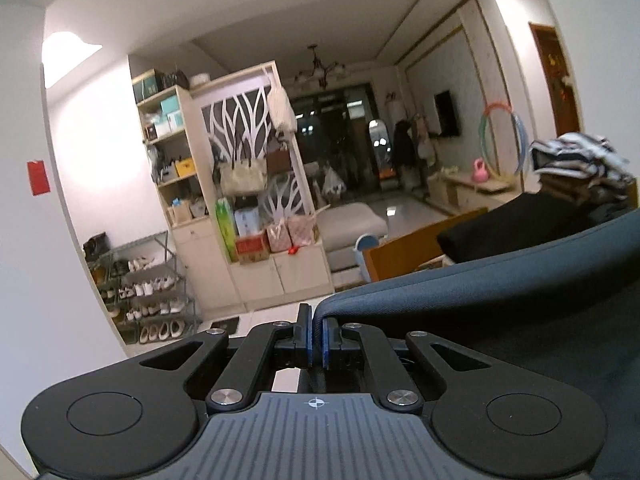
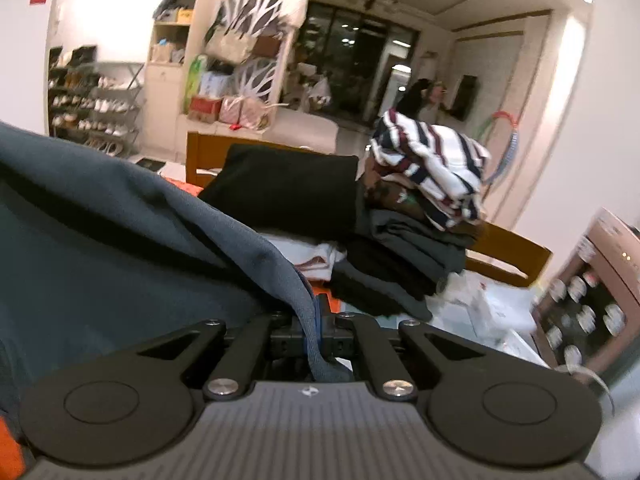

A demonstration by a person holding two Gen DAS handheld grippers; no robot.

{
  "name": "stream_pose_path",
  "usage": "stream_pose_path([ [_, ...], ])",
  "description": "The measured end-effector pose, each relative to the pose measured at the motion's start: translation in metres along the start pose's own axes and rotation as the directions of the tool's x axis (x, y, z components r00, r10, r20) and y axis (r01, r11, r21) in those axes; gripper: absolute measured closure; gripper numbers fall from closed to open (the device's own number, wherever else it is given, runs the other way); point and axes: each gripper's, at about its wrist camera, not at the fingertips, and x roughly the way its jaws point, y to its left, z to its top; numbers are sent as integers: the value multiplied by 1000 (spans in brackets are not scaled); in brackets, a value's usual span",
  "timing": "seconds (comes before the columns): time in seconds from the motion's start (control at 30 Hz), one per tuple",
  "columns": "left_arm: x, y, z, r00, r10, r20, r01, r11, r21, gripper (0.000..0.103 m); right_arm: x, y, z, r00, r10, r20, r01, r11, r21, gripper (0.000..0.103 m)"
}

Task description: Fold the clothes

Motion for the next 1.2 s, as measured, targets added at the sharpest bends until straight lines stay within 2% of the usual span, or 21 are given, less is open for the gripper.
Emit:
stream_pose_path([
  [0.2, 96, -19, -4, 995, 20, -100, -16, 999, 36, 96, 112, -16, 22, 993, 70, -92, -76, 996, -53, 100],
  [0.4, 192, -44, -34, 973, 37, -229, -7, 992, 128, 94, 226, -17, 11, 960, 142, -240, -162, 985, -64, 99],
  [0.63, 263, -64, -62, 937, 45, -345, 24, 981, 191, 91, 305, -12, -8, 926, 177, -333, -207, 977, -56, 97],
  [0.67, 270, -65, -65, 934, 44, -354, 26, 982, 189, 90, 313, -12, -10, 923, 180, -341, -210, 976, -54, 92],
  [0.8, 288, -65, -68, 929, 18, -370, 38, 989, 142, 82, 323, -18, -19, 925, 166, -343, -191, 981, -41, 68],
  [0.9, 288, -56, -63, 925, -36, -377, 61, 997, 54, 69, 313, -34, -17, 928, 203, -313, -201, 979, 39, 61],
  [0.97, 278, -48, -55, 936, -64, -347, 70, 998, 4, 58, 304, -43, -15, 929, 226, -292, -210, 974, 86, 59],
  [1.03, 262, -41, -46, 946, -87, -312, 83, 996, -26, 42, 290, -50, -15, 932, 237, -275, -211, 970, 119, 58],
  [1.2, 216, -29, -28, 948, -154, -277, 139, 988, -74, 37, 244, -57, -19, 944, 229, -239, -199, 970, 142, 54],
])
